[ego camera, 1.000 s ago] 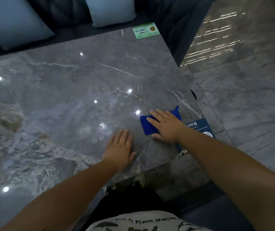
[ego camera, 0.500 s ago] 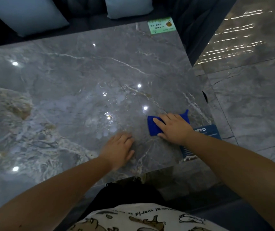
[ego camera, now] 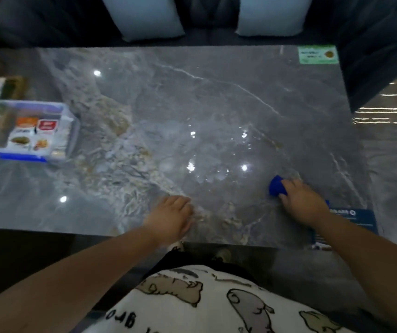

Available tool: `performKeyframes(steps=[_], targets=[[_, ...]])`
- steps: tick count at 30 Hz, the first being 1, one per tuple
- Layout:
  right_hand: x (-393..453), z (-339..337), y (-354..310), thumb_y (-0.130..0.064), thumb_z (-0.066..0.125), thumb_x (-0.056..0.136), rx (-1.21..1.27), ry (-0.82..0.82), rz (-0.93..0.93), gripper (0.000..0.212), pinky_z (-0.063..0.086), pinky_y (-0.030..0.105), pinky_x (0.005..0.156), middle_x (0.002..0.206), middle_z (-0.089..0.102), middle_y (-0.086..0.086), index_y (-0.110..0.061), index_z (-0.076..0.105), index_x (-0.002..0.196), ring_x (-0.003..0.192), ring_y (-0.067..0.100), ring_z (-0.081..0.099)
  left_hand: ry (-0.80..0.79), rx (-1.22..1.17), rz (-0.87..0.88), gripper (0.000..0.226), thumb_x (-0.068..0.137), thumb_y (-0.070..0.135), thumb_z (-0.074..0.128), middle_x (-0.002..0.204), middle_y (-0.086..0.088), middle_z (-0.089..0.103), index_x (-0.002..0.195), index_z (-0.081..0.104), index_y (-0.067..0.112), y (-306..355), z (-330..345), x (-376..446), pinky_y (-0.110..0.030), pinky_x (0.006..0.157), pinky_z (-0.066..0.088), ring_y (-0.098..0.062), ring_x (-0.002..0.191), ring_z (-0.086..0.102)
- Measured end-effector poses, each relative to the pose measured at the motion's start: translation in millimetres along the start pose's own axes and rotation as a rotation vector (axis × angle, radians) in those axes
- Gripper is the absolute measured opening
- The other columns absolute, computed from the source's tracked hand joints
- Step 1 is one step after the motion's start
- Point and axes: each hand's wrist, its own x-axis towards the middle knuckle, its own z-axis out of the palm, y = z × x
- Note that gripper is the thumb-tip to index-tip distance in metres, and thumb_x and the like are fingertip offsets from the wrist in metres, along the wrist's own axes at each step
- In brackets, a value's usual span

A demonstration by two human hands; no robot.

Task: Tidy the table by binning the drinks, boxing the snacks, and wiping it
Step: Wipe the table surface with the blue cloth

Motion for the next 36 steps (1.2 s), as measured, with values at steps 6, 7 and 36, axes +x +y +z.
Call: performKeyframes(steps=[6,7,36], targets=[[7.9,-13.5,-65.0,-0.032,0.048,0.095,0.166,-0.065,-0.142,0.033,0.045,0.039,0.088,0.119,0.062,0.013,-0.016,0.052,0.124,0.101,0.03,0.058,-0.044,-0.036,-0.31,0.034,0.096,0.037,0.04,0.108,-0.013,0.059,0.108,0.058,0.011,-60.9,12.6,-67.3,-0.038,0.085,0.04,-0.034,0.099,0.057],[11.3,-14.7,-80.6,-0.034,0.048,0.095,0.192,-0.06,-0.149,0.033,0.046,0.041,0.086,0.115,0.063,0.013,-0.016,0.051,0.123,0.098,0.031,0.059,-0.035,-0.048,-0.354,0.034,0.097,0.037,0.04,0.109,-0.012,0.059,0.11,0.057,0.012,-70.3,14.0,-74.4,-0.039,0.084,0.04,-0.034,0.099,0.056],[286.4,-43.2,-474.9,-0.039,0.049,0.091,0.174,0.34,-0.478,0.044,0.041,0.037,0.093,0.121,0.061,0.019,-0.016,0.055,0.129,0.11,0.036,0.055,0.428,-0.16,-0.951,0.041,0.087,0.036,0.051,0.129,-0.007,0.053,0.122,0.056,0.016,-279.7,74.7,-153.1,-0.047,0.099,0.032,-0.031,0.126,0.043]])
